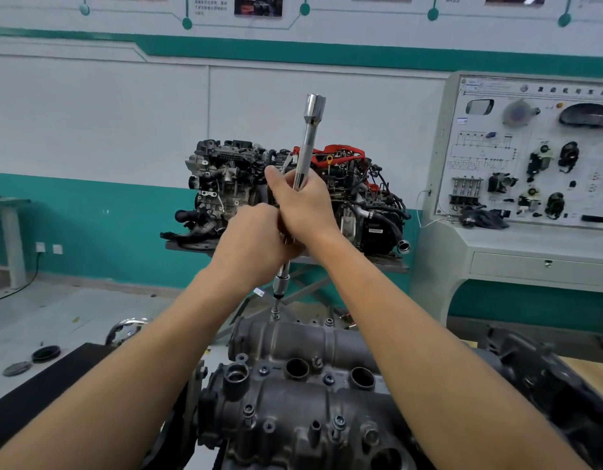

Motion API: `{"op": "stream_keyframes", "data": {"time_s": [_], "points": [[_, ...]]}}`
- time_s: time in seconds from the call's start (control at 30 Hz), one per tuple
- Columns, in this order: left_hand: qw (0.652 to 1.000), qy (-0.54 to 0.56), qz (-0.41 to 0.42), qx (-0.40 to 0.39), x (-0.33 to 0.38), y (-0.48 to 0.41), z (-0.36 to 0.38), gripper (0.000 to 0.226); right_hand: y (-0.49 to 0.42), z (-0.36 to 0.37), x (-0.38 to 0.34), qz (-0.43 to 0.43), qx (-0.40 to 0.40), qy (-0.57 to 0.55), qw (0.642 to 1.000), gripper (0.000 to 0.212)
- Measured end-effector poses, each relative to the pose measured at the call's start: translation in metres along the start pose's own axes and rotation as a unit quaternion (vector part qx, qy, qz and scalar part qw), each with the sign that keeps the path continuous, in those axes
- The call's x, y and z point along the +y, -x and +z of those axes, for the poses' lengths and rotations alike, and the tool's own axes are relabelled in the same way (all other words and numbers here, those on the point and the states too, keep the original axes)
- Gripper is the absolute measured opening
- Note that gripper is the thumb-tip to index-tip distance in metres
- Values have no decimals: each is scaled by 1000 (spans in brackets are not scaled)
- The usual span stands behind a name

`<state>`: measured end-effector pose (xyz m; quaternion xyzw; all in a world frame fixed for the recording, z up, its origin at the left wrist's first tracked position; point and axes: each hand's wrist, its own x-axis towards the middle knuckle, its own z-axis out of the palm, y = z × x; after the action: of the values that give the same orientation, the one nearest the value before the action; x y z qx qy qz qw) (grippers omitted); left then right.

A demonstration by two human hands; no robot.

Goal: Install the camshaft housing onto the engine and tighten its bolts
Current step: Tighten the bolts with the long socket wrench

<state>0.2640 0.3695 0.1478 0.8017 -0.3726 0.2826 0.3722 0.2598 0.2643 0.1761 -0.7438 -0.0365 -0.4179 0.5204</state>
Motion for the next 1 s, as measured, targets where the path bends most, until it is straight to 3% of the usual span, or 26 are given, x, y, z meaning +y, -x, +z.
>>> {"op": "stream_keyframes", "data": {"time_s": [0.13,0.27,0.33,0.43,0.5,0.57,0.63,0.67,0.73,0.8,0.87,0.93,1.0], "points": [[996,60,-18,-55,-4,3,0,10,3,-3,1,27,-79,-54,995,40],[953,213,-121,-176,-7,0,-8,14,8,-2,3,55,-132,-66,988,30],[975,129,-99,-154,-6,3,-2,11,8,-1,6,72,-131,-43,988,31],[998,-36,-39,-18,-3,12,9,18,6,-2,6,94,-112,-15,989,51],[998,-52,-21,29,-4,16,14,17,7,-2,5,98,-108,-8,989,54],[999,-35,-9,13,-7,15,15,12,8,-1,5,104,-103,-5,989,59],[998,3,-18,-62,-14,8,10,6,7,-1,7,102,-93,-7,990,59],[992,36,-25,-115,-17,5,5,12,7,-2,7,95,-92,-12,991,51],[966,131,-36,-220,-20,2,-4,64,7,-2,7,86,-97,-31,991,38],[955,163,-32,-247,-20,4,-4,96,6,-2,8,75,-100,-32,992,43],[975,134,-6,-178,-18,9,6,82,5,-2,8,64,-94,-25,993,49],[997,59,22,-48,-14,12,14,34,4,-2,8,60,-84,-10,995,46],[999,11,33,-7,-14,12,17,36,3,-3,10,59,-75,-5,995,47]]}}
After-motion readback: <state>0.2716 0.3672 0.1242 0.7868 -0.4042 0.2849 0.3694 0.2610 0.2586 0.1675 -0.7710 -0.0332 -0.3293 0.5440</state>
